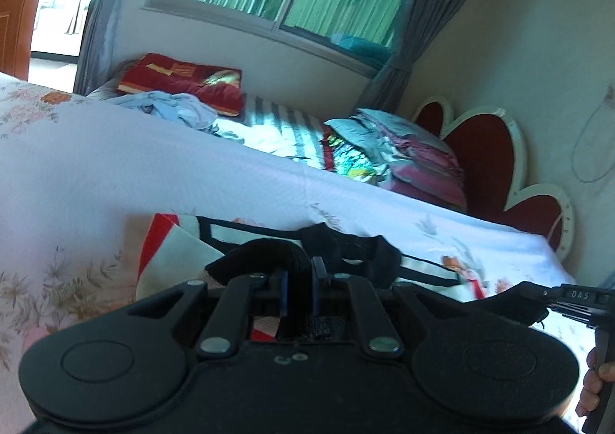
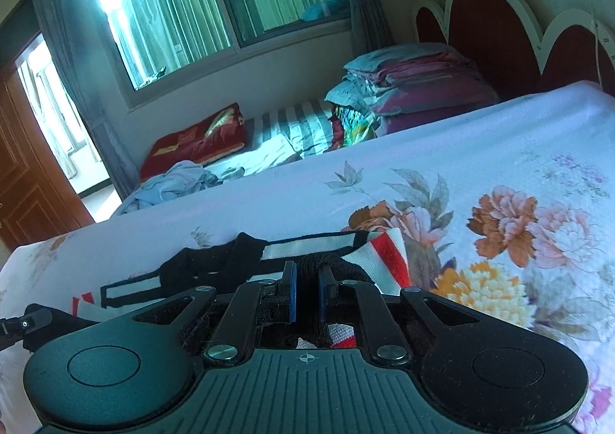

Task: Fold small clothes
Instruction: 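Lift the black hem with both tools and fold it over the collar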

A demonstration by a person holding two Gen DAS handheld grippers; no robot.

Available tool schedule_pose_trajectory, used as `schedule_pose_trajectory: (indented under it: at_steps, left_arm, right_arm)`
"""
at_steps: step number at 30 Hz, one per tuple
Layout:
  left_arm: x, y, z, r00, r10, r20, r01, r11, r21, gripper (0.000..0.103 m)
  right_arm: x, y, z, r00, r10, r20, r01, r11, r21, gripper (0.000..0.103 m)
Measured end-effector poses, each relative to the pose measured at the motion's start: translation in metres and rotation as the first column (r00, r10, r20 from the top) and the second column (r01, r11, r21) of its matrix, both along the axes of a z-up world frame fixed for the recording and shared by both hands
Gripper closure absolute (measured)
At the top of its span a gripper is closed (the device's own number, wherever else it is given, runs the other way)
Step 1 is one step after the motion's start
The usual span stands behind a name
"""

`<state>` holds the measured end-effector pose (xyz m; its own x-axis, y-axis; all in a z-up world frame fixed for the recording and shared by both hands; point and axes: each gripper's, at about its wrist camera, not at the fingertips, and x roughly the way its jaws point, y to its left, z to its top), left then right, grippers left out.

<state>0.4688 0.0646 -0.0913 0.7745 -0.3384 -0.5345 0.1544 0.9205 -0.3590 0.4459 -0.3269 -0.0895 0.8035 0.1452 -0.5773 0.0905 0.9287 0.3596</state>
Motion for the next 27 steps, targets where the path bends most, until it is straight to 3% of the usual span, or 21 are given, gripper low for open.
schedule_pose_trajectory:
  at_steps: [8, 18, 21, 24, 27]
  left_arm:
    - [0.042, 0.005, -0.028, 0.988, 0.059, -0.143, -0.059, 0.998, 0.005, 0.093]
    - [0.077, -0.003, -0.052, 0.974, 0.085, -0.209, -0.084, 0.996, 0.014, 0.092]
    - [0.082, -0.003, -0.057, 0.971, 0.093, -0.220, -0.090, 0.996, 0.021, 0.089]
    - [0.086, 0.003, -0.059, 0.960, 0.093, -0.263, -0.102, 0.995, -0.020, 0.085]
    - [0.085, 0.006, -0.055, 0.962, 0.081, -0.260, -0.094, 0.995, -0.037, 0.073]
  right_arm:
    - [0.046, -0.004, -0.037, 0.995, -0.010, -0.103, 0.014, 0.999, 0.039, 0.093]
    - [0.087, -0.015, -0.055, 0.988, -0.041, -0.149, 0.046, 0.998, 0.031, 0.093]
    - [0.093, -0.017, -0.061, 0.987, -0.027, -0.157, 0.034, 0.999, 0.043, 0.093]
    - [0.094, -0.023, -0.062, 0.989, -0.024, -0.144, 0.033, 0.998, 0.061, 0.093]
    - [0.093, -0.030, -0.061, 0.989, -0.009, -0.145, 0.020, 0.997, 0.081, 0.092]
